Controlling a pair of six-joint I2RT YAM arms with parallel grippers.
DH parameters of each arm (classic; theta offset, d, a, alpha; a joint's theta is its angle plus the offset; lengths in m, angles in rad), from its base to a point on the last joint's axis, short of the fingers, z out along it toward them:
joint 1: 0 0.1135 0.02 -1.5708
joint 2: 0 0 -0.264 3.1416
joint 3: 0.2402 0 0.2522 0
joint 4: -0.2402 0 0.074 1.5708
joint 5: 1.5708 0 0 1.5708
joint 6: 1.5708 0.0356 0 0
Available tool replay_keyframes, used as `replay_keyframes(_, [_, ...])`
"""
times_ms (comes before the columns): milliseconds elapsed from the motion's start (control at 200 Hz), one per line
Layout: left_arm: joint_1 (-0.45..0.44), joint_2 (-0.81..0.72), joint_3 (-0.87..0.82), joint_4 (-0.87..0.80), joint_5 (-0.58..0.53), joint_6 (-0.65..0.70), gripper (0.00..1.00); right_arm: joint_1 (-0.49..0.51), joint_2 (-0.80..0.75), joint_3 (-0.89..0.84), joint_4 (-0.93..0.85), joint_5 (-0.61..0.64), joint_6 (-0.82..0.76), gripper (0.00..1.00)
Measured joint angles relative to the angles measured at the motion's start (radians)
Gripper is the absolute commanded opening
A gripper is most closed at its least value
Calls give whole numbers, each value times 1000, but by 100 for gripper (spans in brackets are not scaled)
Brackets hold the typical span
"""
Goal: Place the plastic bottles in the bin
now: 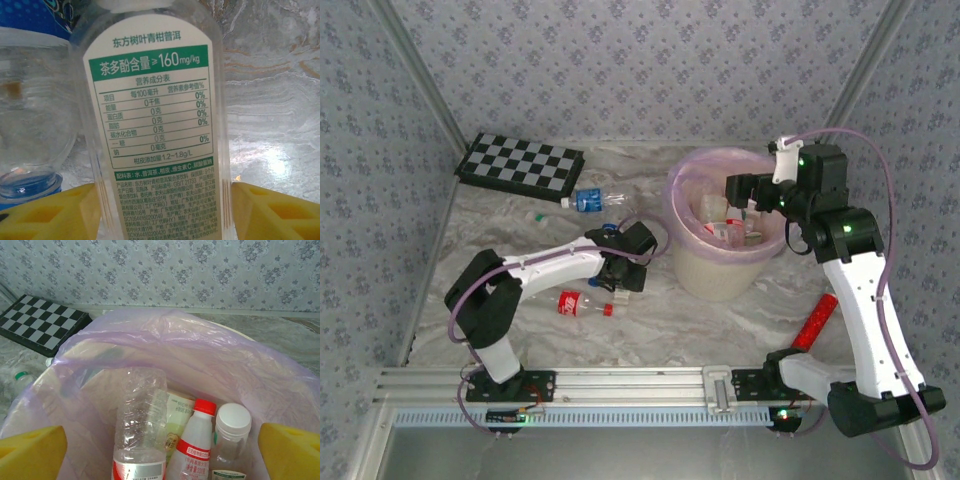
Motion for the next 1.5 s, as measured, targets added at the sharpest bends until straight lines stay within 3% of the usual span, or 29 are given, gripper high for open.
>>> replay_keyframes(260, [0,-100,0,2,-2,13,56,-2,-29,6,17,-58,18,100])
replay_keyframes(530, [58,-351,-18,37,-76,64,44,18,-19,79,100,-220,83,100])
replay_keyframes(805, [96,-704,-220,343,-58,127,37,288,118,153,233,-254,143,96])
replay_keyframes(1024, [96,-792,-326,560,35,161,37,399,338,297,240,-259,149,93])
replay_keyframes(1194, [95,-790,-330,642,95,174,37,412,457,342,235,-288,167,80])
replay_keyframes(1344, [94,-772,-330,675,117,183,37,413,527,368,238,-319,171,76])
replay_keyframes(1499, [94,-752,-330,691,133,184,37,413,557,375,238,-354,180,56])
